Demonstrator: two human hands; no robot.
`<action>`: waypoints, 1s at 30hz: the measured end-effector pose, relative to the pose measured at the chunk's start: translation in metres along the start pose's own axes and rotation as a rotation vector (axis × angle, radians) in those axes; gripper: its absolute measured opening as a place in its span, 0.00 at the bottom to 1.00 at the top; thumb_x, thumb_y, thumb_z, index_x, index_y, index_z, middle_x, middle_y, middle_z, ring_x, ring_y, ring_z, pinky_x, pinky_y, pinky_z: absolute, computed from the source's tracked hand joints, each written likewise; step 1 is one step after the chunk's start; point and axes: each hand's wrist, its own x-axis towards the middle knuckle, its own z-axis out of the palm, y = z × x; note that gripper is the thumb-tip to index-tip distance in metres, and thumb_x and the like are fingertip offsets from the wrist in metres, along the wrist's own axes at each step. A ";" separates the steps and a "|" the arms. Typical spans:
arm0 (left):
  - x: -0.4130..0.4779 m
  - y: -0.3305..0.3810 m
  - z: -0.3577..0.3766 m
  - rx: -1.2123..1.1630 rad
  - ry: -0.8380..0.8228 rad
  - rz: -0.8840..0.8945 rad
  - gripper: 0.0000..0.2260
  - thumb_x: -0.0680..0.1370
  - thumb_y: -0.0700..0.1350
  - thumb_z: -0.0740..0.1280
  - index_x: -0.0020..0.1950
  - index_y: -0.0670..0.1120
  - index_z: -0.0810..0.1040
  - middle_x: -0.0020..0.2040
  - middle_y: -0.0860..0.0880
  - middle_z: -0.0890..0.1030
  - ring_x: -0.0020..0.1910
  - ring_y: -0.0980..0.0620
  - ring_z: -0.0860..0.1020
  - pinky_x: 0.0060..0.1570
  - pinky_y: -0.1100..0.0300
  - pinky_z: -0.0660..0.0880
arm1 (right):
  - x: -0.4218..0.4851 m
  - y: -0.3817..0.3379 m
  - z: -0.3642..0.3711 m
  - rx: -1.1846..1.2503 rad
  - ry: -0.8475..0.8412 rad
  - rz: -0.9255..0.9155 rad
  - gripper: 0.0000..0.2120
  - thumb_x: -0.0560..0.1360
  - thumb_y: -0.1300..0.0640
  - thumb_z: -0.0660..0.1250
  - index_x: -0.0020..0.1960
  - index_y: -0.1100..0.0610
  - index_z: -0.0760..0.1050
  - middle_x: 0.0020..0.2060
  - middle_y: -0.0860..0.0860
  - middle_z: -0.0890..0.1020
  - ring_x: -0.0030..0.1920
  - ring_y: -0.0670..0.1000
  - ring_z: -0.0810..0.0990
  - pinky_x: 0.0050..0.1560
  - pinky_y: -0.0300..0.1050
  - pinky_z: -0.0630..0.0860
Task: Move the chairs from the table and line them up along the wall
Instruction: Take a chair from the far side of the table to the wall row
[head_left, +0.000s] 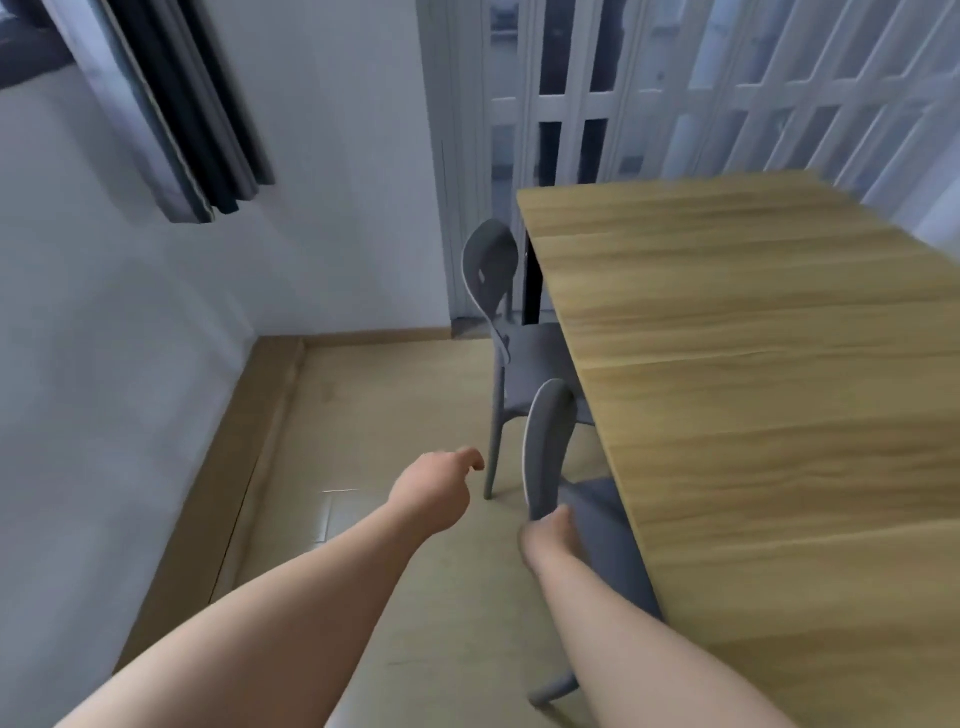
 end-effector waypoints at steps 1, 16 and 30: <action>0.007 0.005 0.001 0.052 -0.018 0.064 0.27 0.75 0.31 0.51 0.70 0.51 0.69 0.69 0.47 0.73 0.67 0.45 0.71 0.61 0.54 0.72 | 0.004 0.005 0.003 0.021 -0.016 0.041 0.23 0.79 0.54 0.52 0.74 0.54 0.58 0.70 0.55 0.69 0.69 0.60 0.69 0.69 0.54 0.67; 0.109 0.028 0.038 0.905 -0.094 0.889 0.21 0.78 0.39 0.59 0.71 0.52 0.67 0.71 0.49 0.68 0.77 0.42 0.55 0.76 0.45 0.39 | 0.011 0.000 0.011 0.051 0.158 0.057 0.11 0.73 0.58 0.56 0.52 0.55 0.74 0.43 0.52 0.78 0.42 0.56 0.73 0.43 0.45 0.69; 0.110 0.047 0.045 1.191 -0.149 1.096 0.16 0.79 0.39 0.60 0.66 0.47 0.72 0.64 0.46 0.71 0.60 0.44 0.76 0.62 0.55 0.67 | -0.004 0.003 0.010 -0.173 0.179 0.005 0.12 0.77 0.64 0.56 0.57 0.60 0.73 0.46 0.56 0.78 0.42 0.55 0.70 0.40 0.44 0.66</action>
